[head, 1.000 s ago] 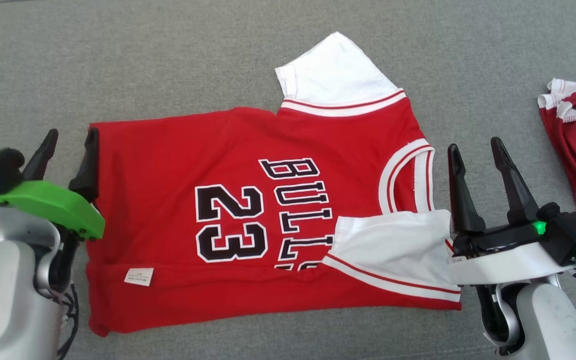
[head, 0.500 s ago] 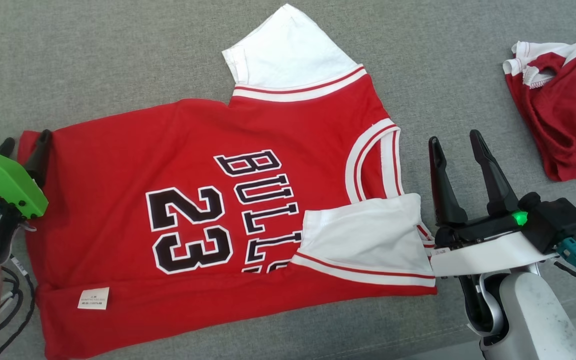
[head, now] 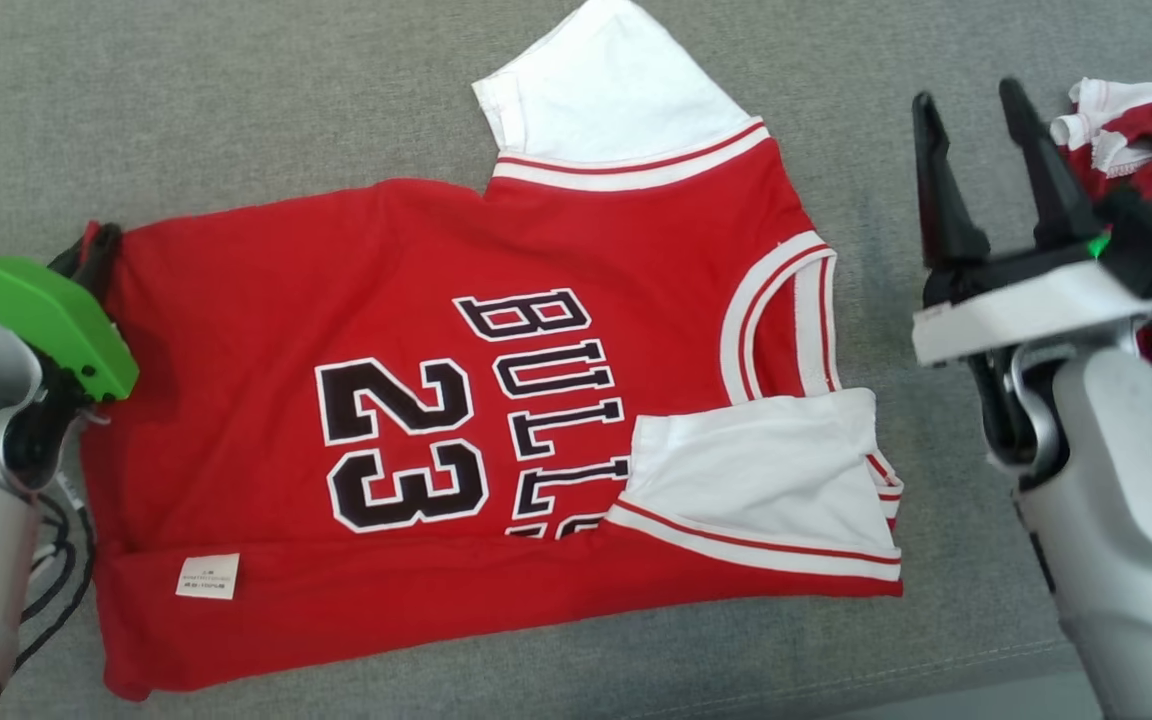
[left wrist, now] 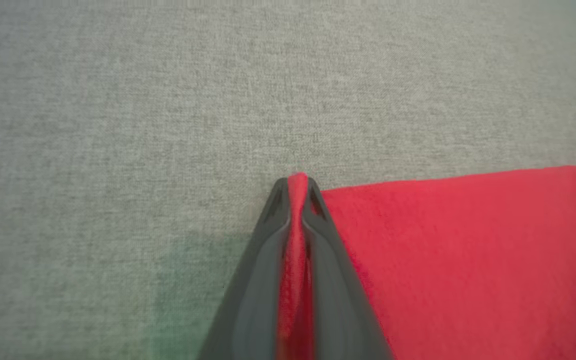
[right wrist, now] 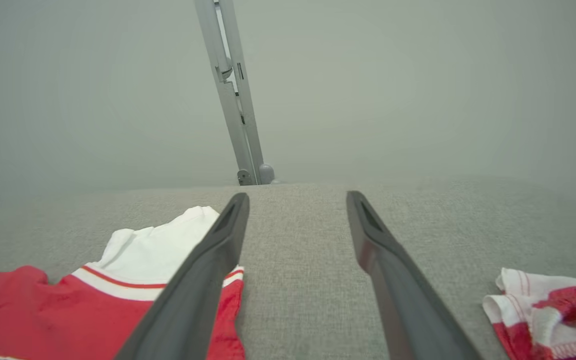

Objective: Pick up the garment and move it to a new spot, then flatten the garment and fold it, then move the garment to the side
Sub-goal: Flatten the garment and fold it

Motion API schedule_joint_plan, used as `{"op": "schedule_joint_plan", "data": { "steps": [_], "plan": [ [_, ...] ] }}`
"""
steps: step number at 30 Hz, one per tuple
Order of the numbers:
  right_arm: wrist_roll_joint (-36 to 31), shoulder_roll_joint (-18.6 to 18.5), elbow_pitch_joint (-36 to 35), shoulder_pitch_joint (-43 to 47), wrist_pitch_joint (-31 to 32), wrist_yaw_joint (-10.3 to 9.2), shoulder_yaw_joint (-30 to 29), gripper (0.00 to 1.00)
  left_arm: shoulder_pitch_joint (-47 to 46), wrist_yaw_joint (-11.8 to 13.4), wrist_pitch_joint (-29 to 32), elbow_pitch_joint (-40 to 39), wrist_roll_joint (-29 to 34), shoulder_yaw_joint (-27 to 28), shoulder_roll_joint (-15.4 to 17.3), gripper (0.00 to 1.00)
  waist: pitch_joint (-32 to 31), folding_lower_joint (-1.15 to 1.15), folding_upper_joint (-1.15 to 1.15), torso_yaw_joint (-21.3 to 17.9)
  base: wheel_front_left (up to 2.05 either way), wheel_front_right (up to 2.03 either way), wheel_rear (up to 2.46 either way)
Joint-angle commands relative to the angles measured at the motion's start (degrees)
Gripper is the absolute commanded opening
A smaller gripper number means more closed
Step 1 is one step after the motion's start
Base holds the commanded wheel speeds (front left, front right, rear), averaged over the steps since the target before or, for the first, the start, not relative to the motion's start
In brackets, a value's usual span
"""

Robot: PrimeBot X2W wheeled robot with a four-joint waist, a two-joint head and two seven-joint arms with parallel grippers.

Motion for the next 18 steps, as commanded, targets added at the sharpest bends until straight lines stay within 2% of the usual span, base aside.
{"op": "schedule_joint_plan", "data": {
  "steps": [1,5,9,18],
  "plan": [
    [1.04,-0.98,2.42,-3.39,0.26,-0.06,0.95,1.0,-1.22,-0.28,-0.34,0.14,0.97,-1.11,-1.24,0.0,1.87,-0.01,0.0,2.38,0.0,0.0,0.0],
    [3.65,-3.84,11.78,-13.92,1.42,-0.06,5.78,1.0,-4.97,-0.29,-1.7,0.03,1.03,-4.18,-3.59,0.0,4.15,-0.01,0.0,6.27,0.0,0.0,0.0],
    [6.81,-5.44,20.37,-23.08,3.85,-0.06,13.0,1.0,-8.55,-0.28,-3.36,0.51,0.22,-7.64,-5.94,0.0,6.13,-0.01,0.0,10.05,0.0,0.0,0.0],
    [13.99,-7.97,34.59,-35.32,9.89,-0.06,26.78,1.0,-14.03,-0.24,-7.27,3.29,-2.61,-15.72,-9.73,0.0,8.37,-0.01,0.0,15.52,0.0,0.0,0.0]
  ]
}}
